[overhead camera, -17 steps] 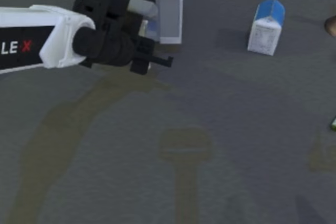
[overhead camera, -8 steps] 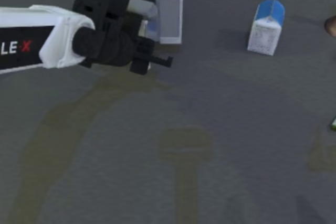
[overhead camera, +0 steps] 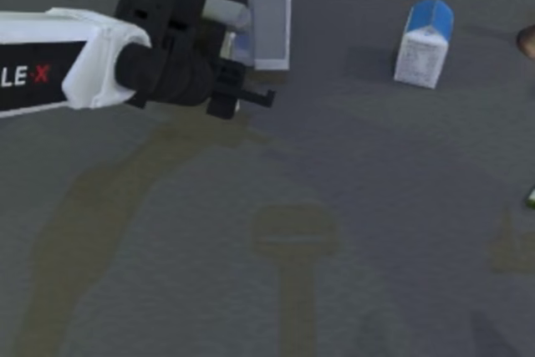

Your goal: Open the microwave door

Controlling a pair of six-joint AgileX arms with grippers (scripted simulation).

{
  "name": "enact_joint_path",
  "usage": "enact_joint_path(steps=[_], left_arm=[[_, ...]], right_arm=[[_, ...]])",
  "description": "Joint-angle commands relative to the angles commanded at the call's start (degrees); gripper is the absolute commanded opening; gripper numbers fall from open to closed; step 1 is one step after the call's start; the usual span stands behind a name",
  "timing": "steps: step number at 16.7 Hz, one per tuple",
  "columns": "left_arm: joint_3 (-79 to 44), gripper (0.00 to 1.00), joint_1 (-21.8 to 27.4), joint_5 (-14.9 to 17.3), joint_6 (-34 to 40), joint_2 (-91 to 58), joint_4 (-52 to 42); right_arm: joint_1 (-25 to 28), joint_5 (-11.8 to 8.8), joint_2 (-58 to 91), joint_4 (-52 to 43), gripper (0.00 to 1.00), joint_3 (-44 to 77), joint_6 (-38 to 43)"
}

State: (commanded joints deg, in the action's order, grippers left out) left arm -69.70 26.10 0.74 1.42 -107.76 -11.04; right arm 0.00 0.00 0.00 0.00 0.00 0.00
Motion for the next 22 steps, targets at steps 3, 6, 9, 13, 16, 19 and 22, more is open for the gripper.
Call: enact_joint_path(steps=[3,6,9,13,16,19,22], left_arm=[[0.0,0.0,0.0,0.0,0.0,0.0,0.0],[0.3,0.0,0.2,0.9,-0.3,0.2,0.0],[1.1,0.0,-0.5,1.9,-1.8,0.9,0.2],[2.0,0.0,-1.3,2.9,-3.3,1.5,0.3],[2.0,0.0,-1.3,2.9,-3.3,1.5,0.3],[2.0,0.0,-1.3,2.9,-3.3,1.5,0.3],[2.0,0.0,-1.3,2.9,-3.3,1.5,0.3]], right_arm=[[0.0,0.0,0.0,0.0,1.0,0.0,0.0],[0.0,0.0,0.0,0.0,1.0,0.0,0.0],[0.0,0.0,0.0,0.0,1.0,0.0,0.0],[0.0,0.0,0.0,0.0,1.0,0.0,0.0],[0.0,0.0,0.0,0.0,1.0,0.0,0.0],[0.0,0.0,0.0,0.0,1.0,0.0,0.0],[0.0,0.0,0.0,0.0,1.0,0.0,0.0]])
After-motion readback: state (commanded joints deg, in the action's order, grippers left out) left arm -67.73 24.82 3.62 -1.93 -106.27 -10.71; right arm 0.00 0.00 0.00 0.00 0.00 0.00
